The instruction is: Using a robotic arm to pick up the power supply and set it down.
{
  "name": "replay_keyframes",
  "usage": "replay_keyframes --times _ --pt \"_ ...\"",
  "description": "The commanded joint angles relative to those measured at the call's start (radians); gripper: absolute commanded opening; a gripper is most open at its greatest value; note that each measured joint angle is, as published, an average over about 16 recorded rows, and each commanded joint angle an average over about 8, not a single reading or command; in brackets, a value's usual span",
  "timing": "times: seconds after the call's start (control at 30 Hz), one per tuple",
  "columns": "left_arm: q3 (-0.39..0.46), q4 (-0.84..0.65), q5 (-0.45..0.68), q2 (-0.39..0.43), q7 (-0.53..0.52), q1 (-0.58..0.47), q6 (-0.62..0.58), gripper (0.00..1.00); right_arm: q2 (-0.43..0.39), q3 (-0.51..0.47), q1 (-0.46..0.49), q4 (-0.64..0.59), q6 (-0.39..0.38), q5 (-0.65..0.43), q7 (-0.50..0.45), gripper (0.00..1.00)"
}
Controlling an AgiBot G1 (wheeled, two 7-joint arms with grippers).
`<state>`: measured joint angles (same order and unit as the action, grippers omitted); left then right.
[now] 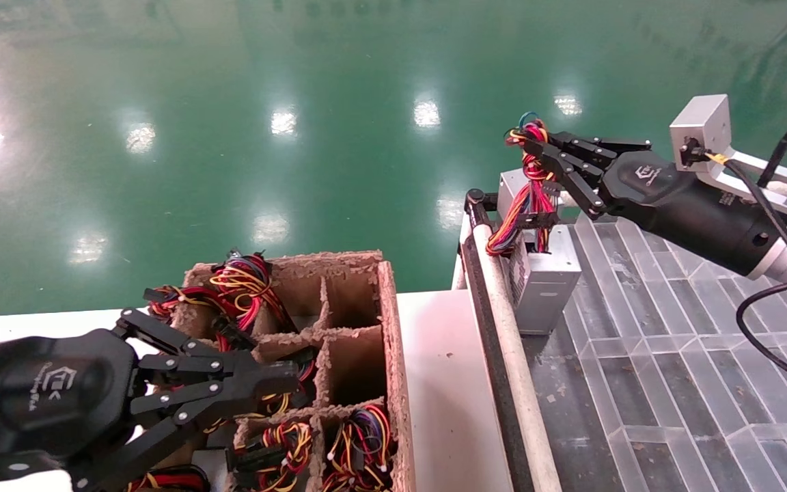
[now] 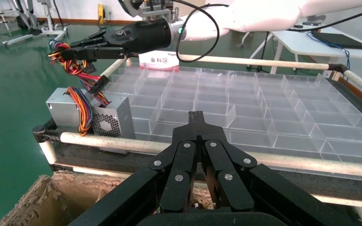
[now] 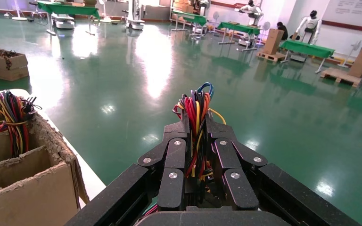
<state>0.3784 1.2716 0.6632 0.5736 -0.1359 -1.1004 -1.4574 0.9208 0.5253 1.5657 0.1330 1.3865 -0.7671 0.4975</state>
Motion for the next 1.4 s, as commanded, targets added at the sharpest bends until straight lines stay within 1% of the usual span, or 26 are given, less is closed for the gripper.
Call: replay_keyframes --times 0.03,0.17,0.2,0.4,0.83,1.1,1.23,1.4 --pt "0.000 0.000 0.000 0.000 0.000 0.000 0.000 0.00 0.005 0.003 0.004 -0.009 0.000 -0.004 -0.004 0.40" --pt "0.000 0.000 0.000 0.000 0.000 0.000 0.000 0.00 0.008 0.014 0.012 -0.018 0.011 -0.020 -0.014 0.90" --pt "0.000 0.000 0.000 0.000 0.000 0.000 0.000 0.00 0.008 0.017 0.014 -0.019 0.015 -0.023 -0.015 0.99" --pt "0.000 0.000 0.000 0.000 0.000 0.000 0.000 0.00 0.011 0.030 0.026 -0.022 0.037 -0.041 -0.021 1.00" --pt "0.000 0.000 0.000 0.000 0.000 0.000 0.000 0.00 0.020 0.036 0.051 -0.030 0.058 -0.049 -0.021 1.00" --pt "0.000 0.000 0.000 0.000 0.000 0.000 0.000 0.00 0.022 0.023 0.055 -0.020 0.112 -0.028 -0.006 1.00" --pt "0.000 0.000 0.000 0.000 0.000 0.000 0.000 0.00 0.014 0.012 0.043 0.010 0.125 -0.020 -0.017 1.00" --pt "0.000 0.000 0.000 0.000 0.000 0.000 0.000 0.00 -0.010 -0.006 0.004 0.099 0.124 -0.017 -0.068 1.00"
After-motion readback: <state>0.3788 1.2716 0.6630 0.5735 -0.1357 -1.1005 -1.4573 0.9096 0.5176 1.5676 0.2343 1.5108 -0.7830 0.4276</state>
